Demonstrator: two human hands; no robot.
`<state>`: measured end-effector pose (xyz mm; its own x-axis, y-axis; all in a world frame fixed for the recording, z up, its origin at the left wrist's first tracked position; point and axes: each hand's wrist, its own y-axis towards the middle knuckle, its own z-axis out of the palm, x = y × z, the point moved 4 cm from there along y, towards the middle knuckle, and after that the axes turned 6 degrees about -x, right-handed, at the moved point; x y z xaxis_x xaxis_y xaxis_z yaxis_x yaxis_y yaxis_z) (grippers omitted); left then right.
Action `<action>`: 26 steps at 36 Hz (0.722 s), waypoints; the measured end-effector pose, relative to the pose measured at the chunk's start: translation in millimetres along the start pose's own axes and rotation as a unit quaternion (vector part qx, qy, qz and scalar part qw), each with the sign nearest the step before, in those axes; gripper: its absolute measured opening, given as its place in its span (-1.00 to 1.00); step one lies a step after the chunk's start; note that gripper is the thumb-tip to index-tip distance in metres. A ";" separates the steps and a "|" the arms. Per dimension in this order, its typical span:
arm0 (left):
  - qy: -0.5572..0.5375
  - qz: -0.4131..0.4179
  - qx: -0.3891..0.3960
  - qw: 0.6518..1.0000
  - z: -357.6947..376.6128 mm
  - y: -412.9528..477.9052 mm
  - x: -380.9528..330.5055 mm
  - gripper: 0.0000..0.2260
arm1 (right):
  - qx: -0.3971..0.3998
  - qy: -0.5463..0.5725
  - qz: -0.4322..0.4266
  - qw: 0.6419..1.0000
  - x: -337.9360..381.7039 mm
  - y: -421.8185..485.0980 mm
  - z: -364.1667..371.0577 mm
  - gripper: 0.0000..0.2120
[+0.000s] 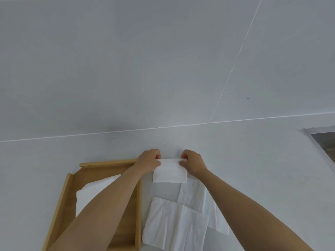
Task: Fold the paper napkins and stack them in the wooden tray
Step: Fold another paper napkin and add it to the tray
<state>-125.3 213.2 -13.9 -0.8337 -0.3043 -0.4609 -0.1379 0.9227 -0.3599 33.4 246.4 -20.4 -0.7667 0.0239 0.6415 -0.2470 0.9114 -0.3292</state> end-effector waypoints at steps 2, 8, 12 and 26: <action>-0.045 0.000 -0.011 0.999 -11.2 -6.7 0.3 -0.91 | -0.015 0.038 -0.009 0.999 4.8 -5.1 -6.0 -0.90; -0.109 -0.002 -0.084 0.990 -49.0 -34.2 9.9 -0.93 | -0.030 0.130 -0.025 0.991 32.3 -22.1 -15.6 -0.80; -0.134 -0.024 -0.119 0.983 -70.2 -56.9 26.3 -0.93 | -0.014 0.168 -0.052 0.984 63.3 -36.5 -11.3 -0.76; -0.150 -0.129 -0.158 0.967 -86.6 -133.9 123.6 -0.89 | 0.102 0.158 -0.070 0.980 125.1 -74.0 78.2 -0.67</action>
<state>-256.1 72.4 47.6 -0.5632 -0.5448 -0.6213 -0.5165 0.8190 -0.2499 -90.6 149.8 30.0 -0.5028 0.0599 0.8623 -0.4743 0.8149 -0.3331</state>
